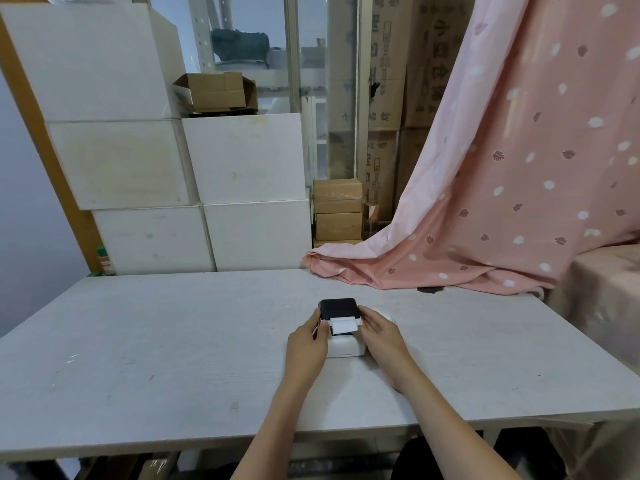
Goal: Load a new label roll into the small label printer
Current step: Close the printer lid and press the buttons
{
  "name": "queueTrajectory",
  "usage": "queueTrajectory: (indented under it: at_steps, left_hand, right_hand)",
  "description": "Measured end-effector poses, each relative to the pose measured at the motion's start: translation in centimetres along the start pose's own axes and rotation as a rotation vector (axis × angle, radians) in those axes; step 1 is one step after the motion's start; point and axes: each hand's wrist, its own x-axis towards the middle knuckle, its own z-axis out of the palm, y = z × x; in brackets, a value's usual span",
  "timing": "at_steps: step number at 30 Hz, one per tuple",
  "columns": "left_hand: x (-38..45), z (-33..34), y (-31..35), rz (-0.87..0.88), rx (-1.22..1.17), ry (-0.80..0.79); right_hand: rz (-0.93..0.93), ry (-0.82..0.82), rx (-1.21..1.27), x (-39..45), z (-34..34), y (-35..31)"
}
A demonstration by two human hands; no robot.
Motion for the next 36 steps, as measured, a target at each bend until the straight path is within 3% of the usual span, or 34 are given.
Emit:
queueTrajectory:
  at_steps: [12, 36]
  left_hand:
    - [-0.1, -0.1, -0.2, -0.016, -0.037, -0.023]
    - [-0.2, -0.1, -0.1, 0.001, 0.007, -0.017]
  right_hand:
    - [-0.08, 0.05, -0.164, -1.1, 1.0, -0.6]
    - [-0.108, -0.006, -0.186, -0.9, 0.6, -0.2]
